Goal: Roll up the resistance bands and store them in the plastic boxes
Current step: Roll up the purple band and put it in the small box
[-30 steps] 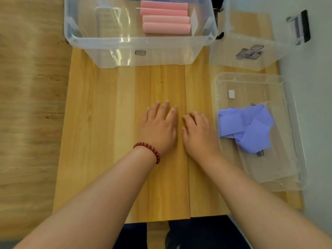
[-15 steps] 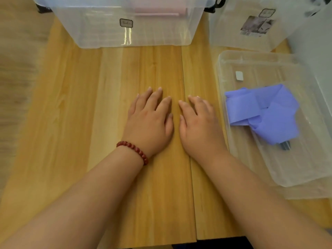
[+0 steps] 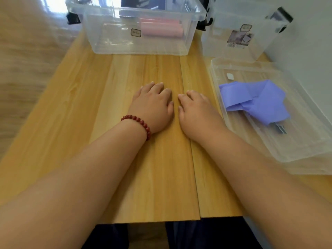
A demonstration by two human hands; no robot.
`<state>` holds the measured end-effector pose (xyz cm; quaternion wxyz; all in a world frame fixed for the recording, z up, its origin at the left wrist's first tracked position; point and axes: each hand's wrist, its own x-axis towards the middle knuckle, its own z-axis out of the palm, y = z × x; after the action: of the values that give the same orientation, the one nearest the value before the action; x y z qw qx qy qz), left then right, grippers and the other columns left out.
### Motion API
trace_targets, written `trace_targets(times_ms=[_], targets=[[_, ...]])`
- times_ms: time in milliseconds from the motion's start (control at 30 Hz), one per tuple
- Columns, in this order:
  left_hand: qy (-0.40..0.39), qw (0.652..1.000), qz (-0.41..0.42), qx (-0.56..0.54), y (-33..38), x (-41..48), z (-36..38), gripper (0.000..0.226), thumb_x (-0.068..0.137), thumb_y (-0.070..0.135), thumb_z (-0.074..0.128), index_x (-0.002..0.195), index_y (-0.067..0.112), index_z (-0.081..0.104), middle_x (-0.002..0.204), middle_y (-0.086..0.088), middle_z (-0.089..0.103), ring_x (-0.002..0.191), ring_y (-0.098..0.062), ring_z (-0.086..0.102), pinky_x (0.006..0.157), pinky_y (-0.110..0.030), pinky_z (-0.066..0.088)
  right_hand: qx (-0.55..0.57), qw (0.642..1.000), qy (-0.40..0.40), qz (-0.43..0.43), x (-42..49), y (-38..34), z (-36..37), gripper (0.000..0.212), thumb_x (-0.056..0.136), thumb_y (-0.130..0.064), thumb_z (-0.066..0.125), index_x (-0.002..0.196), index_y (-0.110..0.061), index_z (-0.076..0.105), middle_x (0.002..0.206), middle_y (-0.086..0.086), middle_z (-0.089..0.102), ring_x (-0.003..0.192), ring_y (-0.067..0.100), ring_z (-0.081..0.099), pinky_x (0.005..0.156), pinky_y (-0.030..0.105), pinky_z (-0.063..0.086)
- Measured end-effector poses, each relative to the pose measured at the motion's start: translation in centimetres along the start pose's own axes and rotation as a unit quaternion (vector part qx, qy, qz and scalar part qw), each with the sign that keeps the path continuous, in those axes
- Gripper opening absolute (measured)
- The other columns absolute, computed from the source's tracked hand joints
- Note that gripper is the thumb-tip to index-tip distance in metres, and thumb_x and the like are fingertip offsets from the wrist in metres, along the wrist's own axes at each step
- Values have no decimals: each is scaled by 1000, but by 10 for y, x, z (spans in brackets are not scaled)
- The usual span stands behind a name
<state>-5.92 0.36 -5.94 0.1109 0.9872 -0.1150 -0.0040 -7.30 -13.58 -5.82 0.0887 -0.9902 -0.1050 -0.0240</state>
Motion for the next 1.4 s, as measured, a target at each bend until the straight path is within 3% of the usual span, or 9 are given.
trace_targets(times_ms=[333,500,667,767,933,1067,1133,1300,1400], targets=[[-11,1000,-22,4,29,-30,-5,42,103,36,34,141,21,44,154,-5,35,145,-26,24,115,-45,27,-3,999,-49,5,-17,0,-21,31,102,-23,39,128,-12,52,131,12,48,123,29,44,94,37,41],[2,1000,-11,0,45,-45,1,42,102,36,35,142,24,44,154,-4,35,145,-27,24,117,-45,25,21,1000,21,1,-52,14,-40,36,103,-23,40,136,-11,49,136,11,47,125,28,43,97,35,39],[4,1000,-8,-6,68,-48,1,50,103,39,32,150,25,31,158,-3,29,147,-25,20,119,-46,24,44,993,106,17,-78,47,-59,35,102,-20,42,132,-8,54,133,10,51,125,28,43,94,36,40],[3,1000,-5,-3,79,-46,2,51,103,40,31,152,25,28,159,-2,27,147,-25,20,119,-46,24,55,991,113,40,-80,71,-66,34,101,-18,41,131,-6,53,132,10,51,125,28,44,92,36,40],[14,1000,7,12,94,-37,4,51,104,41,30,153,29,23,160,0,24,148,-25,18,118,-45,20,43,994,74,67,-63,100,-63,41,102,-19,41,142,-8,45,146,9,42,133,29,39,99,41,42],[30,1000,3,-6,101,-24,5,50,104,41,28,153,29,23,159,1,26,147,-23,20,119,-43,21,42,995,27,84,-42,114,-59,54,103,-28,41,154,-15,27,159,8,28,144,28,27,111,41,32],[33,999,1,-20,104,-17,5,50,105,41,27,153,28,23,159,1,26,147,-22,21,118,-42,20,52,995,26,82,-36,117,-56,57,104,-32,42,155,-14,25,158,9,30,144,29,29,114,40,29],[51,998,6,-41,107,-5,10,51,104,43,27,153,28,24,157,2,31,145,-21,24,117,-41,22,111,984,115,75,-32,121,-51,35,100,-20,49,131,-9,59,126,14,64,119,34,54,103,39,36],[74,995,10,-64,110,-3,9,50,104,42,29,153,28,25,155,2,33,144,-20,27,115,-40,25,207,957,195,63,-34,118,-54,35,97,-12,50,129,-16,63,115,8,71,109,28,61,98,41,43]])
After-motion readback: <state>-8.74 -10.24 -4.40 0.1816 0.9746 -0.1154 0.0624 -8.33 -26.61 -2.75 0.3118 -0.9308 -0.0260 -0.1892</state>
